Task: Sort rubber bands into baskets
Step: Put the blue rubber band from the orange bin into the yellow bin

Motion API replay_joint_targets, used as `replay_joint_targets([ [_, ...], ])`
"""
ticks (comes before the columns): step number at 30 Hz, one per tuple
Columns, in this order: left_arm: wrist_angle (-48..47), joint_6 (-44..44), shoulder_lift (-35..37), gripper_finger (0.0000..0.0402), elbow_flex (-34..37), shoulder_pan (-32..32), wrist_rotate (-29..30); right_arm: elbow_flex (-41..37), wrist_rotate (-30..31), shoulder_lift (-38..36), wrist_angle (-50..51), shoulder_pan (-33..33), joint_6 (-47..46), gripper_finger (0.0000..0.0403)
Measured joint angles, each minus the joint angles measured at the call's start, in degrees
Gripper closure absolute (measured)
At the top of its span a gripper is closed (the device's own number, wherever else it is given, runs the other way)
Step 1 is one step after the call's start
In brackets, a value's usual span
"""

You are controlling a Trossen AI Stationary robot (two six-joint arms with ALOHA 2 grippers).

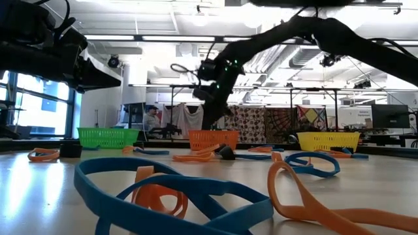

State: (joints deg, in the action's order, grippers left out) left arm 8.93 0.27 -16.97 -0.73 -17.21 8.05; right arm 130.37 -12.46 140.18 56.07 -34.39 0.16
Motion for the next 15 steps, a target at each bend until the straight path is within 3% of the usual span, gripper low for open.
replay_joint_targets([
  [4, 0.00, 0.11, 0.00, 0.0402, 0.00, 0.00, 0.00, 4.76, 1.05, -0.11, 4.33, -0.07, 1.05, 0.0402],
  [15, 0.13, 0.55, 0.00, 0.0402, 0.01, -0.02, 0.00, 2.84, 5.24, -7.50, 9.74, 0.28, 4.24, 0.0403],
])
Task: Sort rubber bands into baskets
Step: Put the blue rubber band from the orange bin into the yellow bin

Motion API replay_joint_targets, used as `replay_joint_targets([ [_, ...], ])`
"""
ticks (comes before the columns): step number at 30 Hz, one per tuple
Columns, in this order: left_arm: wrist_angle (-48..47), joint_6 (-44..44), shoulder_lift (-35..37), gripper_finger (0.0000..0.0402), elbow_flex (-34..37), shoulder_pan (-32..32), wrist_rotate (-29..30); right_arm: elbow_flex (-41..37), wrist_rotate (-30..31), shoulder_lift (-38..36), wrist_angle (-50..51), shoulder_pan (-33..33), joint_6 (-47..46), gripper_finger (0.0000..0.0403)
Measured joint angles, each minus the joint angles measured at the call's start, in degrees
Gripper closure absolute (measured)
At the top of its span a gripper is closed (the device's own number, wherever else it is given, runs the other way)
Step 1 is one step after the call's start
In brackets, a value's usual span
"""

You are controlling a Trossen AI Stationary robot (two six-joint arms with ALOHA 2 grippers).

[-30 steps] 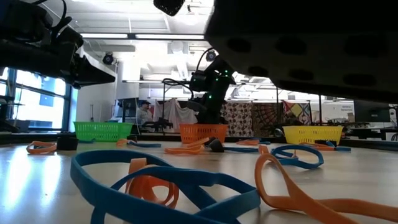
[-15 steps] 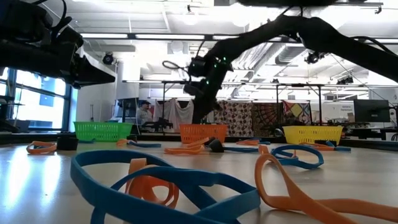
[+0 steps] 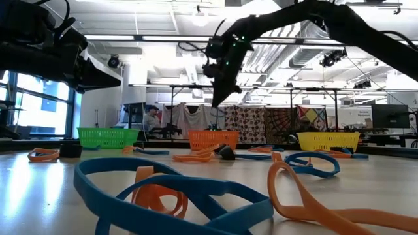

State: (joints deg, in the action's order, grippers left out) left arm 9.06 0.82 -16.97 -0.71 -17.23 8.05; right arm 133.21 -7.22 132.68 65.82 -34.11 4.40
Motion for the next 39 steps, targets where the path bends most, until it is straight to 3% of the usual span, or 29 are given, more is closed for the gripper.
replay_joint_targets([
  [11, -0.13, 0.00, 0.00, 0.0401, -0.02, 0.02, 0.00, -1.40, 9.87, -1.18, 4.82, 0.46, -0.50, 0.0403],
  [18, -0.20, 0.00, 0.00, 0.0401, -0.01, 0.00, -0.02, -8.93, 13.75, -3.19, 5.88, -0.02, -0.92, 0.0403],
  [23, -0.24, 0.02, 0.00, 0.0401, -0.01, 0.00, -0.02, -20.88, 14.52, -10.07, -0.22, -0.60, -1.62, 0.0403],
  [32, -0.17, 0.02, 0.00, 0.0401, -0.02, 0.01, -0.01, -50.23, 14.81, -31.00, -13.55, -4.39, -7.64, 0.0403],
  [39, -0.16, 0.25, 0.00, 0.0402, 0.00, 0.00, -0.01, -66.72, 19.25, -44.89, -18.38, -8.42, -12.47, 0.0403],
])
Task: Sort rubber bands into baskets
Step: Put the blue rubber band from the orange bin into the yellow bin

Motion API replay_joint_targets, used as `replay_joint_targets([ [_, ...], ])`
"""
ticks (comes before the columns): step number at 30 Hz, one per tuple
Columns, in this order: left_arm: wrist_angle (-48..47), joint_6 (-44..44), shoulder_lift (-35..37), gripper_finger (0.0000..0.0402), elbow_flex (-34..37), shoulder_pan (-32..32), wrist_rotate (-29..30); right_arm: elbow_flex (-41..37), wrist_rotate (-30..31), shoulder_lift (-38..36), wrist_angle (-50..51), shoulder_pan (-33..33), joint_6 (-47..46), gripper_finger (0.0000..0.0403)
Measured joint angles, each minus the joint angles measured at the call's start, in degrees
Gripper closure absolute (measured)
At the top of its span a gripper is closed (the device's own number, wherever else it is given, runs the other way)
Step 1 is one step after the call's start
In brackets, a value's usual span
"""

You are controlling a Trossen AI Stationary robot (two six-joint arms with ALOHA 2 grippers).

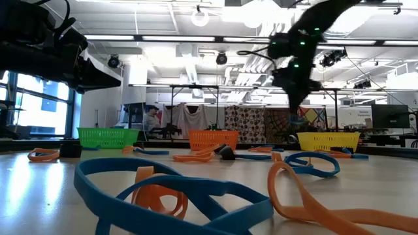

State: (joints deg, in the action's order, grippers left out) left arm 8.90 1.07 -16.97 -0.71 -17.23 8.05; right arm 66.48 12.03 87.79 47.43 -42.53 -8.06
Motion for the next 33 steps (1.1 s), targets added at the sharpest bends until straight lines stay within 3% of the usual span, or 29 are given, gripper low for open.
replay_joint_targets([
  [5, 0.03, 0.21, 0.00, 0.0401, -0.02, 0.01, 0.01, -7.00, 2.15, -3.96, -4.24, -4.45, -1.13, 0.0403],
  [12, 0.00, 0.62, 0.00, 0.0402, 0.00, 0.02, 0.01, -12.51, 2.32, -3.01, -11.38, -10.13, -2.02, 0.0403],
  [19, -0.02, 0.82, 0.00, 0.0401, -0.02, 0.00, -0.01, -13.51, 2.28, -0.69, -15.85, -12.88, -2.01, 0.0403],
  [33, -0.02, 1.72, 0.00, 0.0402, -0.01, 0.01, -0.34, -13.53, 1.47, 2.09, -13.81, -13.74, -1.78, 0.0403],
])
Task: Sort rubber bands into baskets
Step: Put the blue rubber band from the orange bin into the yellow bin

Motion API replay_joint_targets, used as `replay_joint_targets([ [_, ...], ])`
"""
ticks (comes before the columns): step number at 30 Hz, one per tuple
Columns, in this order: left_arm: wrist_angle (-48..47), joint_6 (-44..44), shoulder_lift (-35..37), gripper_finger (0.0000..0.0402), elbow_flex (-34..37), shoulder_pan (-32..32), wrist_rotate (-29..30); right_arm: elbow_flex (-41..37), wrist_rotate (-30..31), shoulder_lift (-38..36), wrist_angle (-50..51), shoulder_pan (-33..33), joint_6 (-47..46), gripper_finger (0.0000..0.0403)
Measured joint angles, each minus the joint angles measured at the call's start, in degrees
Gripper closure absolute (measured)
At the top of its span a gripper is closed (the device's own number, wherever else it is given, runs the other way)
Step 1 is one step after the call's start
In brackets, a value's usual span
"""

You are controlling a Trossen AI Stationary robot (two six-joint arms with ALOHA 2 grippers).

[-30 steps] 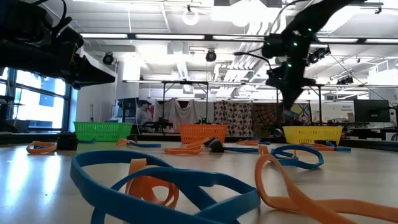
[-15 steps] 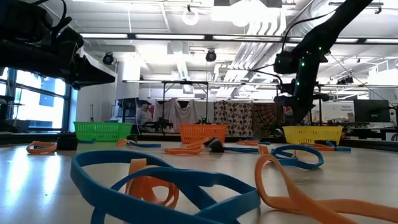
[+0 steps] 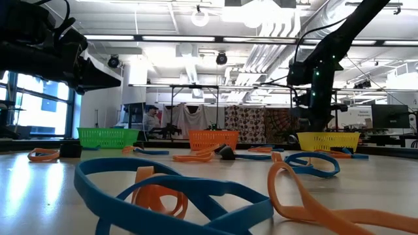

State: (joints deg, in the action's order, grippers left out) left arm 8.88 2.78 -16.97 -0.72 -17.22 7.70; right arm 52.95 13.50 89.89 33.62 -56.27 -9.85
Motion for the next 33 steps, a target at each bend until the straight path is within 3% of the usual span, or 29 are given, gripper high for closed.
replay_joint_targets([
  [33, 1.54, -2.03, 0.00, 0.0401, -0.01, 0.01, -1.60, 1.81, -2.84, -3.21, 4.82, 0.02, 4.79, 0.0402],
])
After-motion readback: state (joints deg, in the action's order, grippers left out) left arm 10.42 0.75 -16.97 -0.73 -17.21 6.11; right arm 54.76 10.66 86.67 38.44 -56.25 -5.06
